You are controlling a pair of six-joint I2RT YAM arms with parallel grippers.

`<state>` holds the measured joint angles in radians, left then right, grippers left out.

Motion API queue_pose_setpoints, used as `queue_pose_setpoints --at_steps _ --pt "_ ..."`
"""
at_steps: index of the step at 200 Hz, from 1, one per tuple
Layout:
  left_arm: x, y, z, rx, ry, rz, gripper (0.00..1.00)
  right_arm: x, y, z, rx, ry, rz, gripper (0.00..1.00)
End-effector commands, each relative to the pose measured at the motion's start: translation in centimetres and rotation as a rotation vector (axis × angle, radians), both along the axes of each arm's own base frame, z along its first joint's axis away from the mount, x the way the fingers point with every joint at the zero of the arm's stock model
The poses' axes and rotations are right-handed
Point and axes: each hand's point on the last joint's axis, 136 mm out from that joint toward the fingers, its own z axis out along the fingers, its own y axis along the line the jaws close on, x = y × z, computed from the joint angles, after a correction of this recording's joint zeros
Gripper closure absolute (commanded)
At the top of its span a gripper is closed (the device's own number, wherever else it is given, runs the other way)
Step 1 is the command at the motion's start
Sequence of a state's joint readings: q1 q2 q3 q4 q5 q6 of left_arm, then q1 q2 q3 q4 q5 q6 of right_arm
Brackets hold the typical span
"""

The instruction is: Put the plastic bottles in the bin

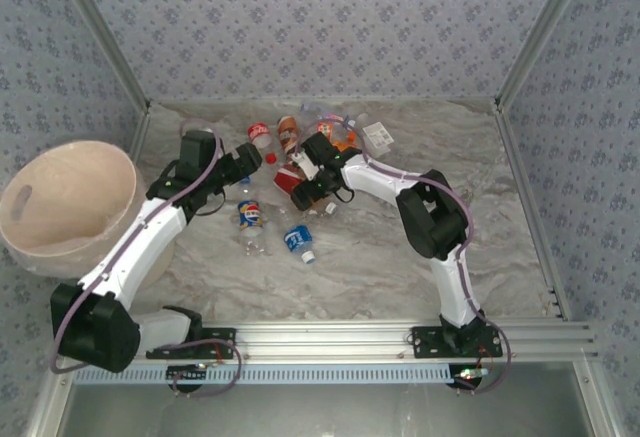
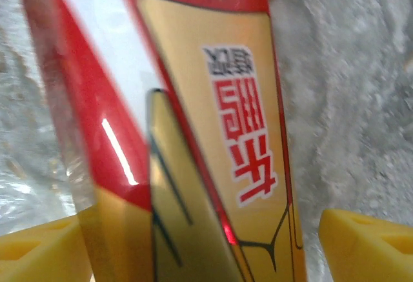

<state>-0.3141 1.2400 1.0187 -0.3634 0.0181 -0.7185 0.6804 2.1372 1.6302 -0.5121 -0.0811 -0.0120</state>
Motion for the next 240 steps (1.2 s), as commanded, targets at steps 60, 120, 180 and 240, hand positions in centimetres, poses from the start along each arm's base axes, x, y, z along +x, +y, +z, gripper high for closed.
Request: queue_pose_setpoints --at_steps 60,120,180,240 --pt "1.3 -1.4 0.1 -0.047 0.011 -0.041 0.02 1.0 -0.6 -1.7 0.057 -0.008 -0.086 0.22" --pt "1.9 -5.8 1.0 -0.237 -0.067 -0.228 0.02 0.6 -0.5 4.4 0.215 -0.175 -0.082 0.32" --pt "1.7 -7.6 3.0 -0.346 -0.212 -0.326 0.02 -0.8 0.8 12.7 0.671 -0.328 -0.164 0.37" --pt "-0.9 -11.9 6.4 -0.254 -0.456 -0.58 0.02 -4.0 3.3 16.7 0.958 -0.22 -0.054 0.37"
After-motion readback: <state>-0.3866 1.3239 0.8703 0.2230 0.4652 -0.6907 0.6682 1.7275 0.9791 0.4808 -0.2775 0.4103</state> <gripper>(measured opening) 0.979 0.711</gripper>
